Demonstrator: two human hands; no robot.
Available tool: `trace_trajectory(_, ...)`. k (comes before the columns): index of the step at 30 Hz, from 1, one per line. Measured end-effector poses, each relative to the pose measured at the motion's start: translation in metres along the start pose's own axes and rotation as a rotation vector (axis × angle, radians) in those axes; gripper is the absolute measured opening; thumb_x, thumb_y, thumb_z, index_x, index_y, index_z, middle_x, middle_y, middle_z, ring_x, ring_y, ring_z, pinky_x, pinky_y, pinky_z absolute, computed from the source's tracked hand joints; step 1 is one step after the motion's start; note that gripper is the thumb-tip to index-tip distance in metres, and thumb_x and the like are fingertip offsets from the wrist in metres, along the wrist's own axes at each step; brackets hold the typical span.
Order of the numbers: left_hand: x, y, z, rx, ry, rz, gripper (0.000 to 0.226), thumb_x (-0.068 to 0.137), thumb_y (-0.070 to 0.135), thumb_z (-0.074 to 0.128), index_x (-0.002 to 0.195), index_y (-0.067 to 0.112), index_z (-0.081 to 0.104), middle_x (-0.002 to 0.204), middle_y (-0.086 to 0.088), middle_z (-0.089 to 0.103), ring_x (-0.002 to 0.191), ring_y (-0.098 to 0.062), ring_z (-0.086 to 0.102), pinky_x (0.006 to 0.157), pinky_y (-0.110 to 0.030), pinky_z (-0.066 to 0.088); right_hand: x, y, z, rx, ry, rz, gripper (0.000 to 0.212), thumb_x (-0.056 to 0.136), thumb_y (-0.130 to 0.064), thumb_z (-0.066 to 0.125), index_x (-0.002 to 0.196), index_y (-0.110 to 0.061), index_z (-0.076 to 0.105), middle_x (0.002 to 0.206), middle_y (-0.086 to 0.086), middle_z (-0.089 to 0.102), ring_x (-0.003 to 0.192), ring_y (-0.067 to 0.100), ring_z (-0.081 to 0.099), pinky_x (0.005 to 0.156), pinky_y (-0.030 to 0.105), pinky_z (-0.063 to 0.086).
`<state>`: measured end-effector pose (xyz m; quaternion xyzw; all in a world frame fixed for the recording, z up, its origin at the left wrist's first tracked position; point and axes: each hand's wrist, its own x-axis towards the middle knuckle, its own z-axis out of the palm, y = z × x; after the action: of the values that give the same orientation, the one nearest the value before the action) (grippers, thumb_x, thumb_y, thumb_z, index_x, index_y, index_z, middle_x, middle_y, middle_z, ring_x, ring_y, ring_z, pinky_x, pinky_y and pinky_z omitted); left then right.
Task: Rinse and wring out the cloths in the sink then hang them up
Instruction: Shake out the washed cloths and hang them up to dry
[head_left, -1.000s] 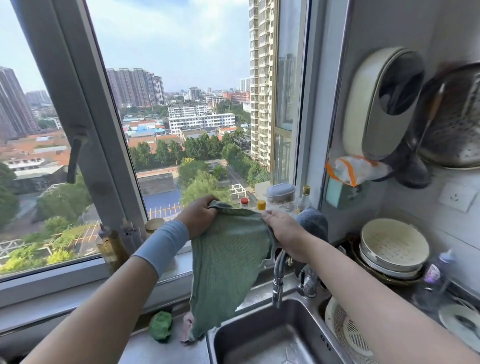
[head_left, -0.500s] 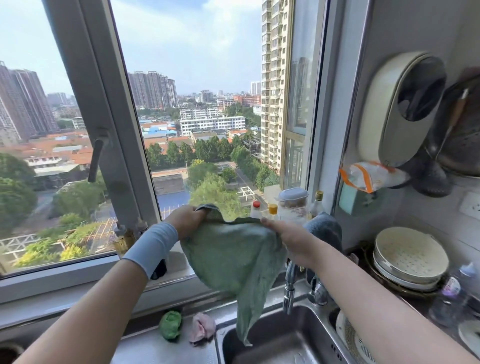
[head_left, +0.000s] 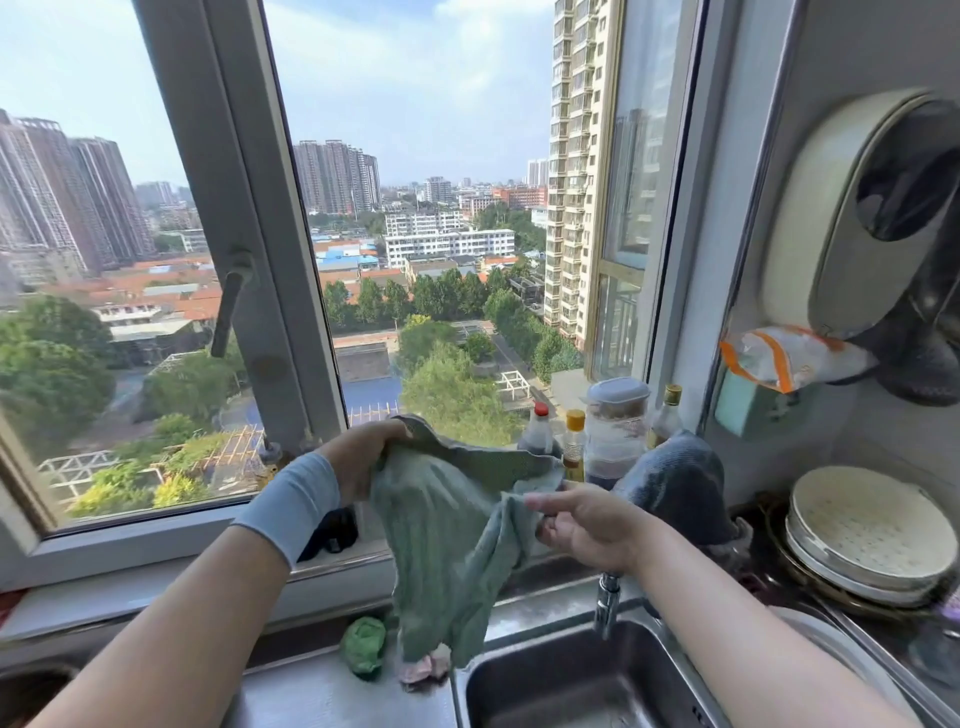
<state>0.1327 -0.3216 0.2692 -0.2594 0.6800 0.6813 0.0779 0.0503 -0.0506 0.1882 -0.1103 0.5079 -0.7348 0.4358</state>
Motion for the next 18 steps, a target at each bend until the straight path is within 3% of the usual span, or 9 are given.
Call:
trace_trajectory(2,0.005,-0.008,-0.009,-0.149,-0.122,0.037,0.019,0.091,0.005,0.052,0.11,0.001,0.054,0.09,-0.013,0.063,0.066,-0.022,0.062,0.056,-0.029,0.059,0.005,0.006,0.002,-0.317,0.141,0.081,0.042,0.086,0.01,0.065,0.122,-0.011,0.06,0.11,0.013,0.069,0.091,0.023,0.067,0.071,0.033,0.056)
trace_trajectory(6,0.022,-0.028,-0.023,-0.129,-0.115,0.143,0.048,0.087,-0.023,0.046,0.129,0.0,0.053,0.112,-0.023,0.062,0.09,-0.03,0.065,0.072,-0.035,0.061,0.012,-0.004,0.007,-0.707,0.415,-0.033,0.067,0.085,0.005,0.065,0.142,-0.024,0.042,0.119,0.007,0.057,0.092,0.018,0.062,0.061,0.027,0.054)
trace_trajectory(8,0.029,-0.039,-0.025,0.069,0.027,0.21,0.049,0.089,-0.019,0.047,0.129,0.008,0.056,0.11,-0.021,0.068,0.093,-0.032,0.067,0.081,-0.042,0.06,0.018,-0.01,0.007,-0.757,0.495,-0.162,0.082,0.081,0.002,0.07,0.147,-0.028,0.03,0.13,0.005,0.051,0.105,0.02,0.058,0.075,0.03,0.058)
trace_trajectory(11,0.036,-0.051,-0.027,0.572,0.323,0.341,0.036,0.098,0.003,0.043,0.118,0.027,0.06,0.107,-0.011,0.069,0.094,-0.031,0.067,0.086,-0.044,0.057,0.026,-0.018,0.009,-0.559,0.437,-0.214,0.097,0.076,-0.003,0.079,0.146,-0.041,0.023,0.132,0.001,0.046,0.115,0.027,0.055,0.089,0.046,0.056)
trace_trajectory(14,0.039,-0.057,-0.029,0.723,0.49,0.384,0.03,0.102,0.017,0.038,0.119,0.032,0.058,0.106,-0.012,0.064,0.091,-0.033,0.063,0.08,-0.04,0.055,0.035,-0.025,0.006,-0.506,0.312,-0.164,0.071,0.076,0.002,0.076,0.137,-0.018,0.047,0.132,0.012,0.053,0.115,0.034,0.058,0.094,0.053,0.055)
trace_trajectory(16,0.043,-0.059,-0.033,0.732,0.558,0.398,0.025,0.102,0.019,0.041,0.121,0.03,0.053,0.114,-0.016,0.064,0.089,-0.028,0.058,0.08,-0.035,0.048,0.04,-0.025,0.006,-0.592,0.317,-0.169,0.059,0.08,0.001,0.074,0.134,-0.014,0.056,0.123,0.014,0.062,0.113,0.031,0.061,0.095,0.047,0.055)
trace_trajectory(18,0.047,-0.059,-0.036,0.564,0.524,0.369,0.027,0.1,0.025,0.05,0.127,0.023,0.046,0.122,-0.015,0.059,0.092,-0.025,0.056,0.08,-0.034,0.045,0.045,-0.025,0.008,-0.65,0.343,-0.234,0.055,0.084,-0.005,0.075,0.135,-0.019,0.058,0.107,0.008,0.073,0.106,0.023,0.065,0.091,0.037,0.055)
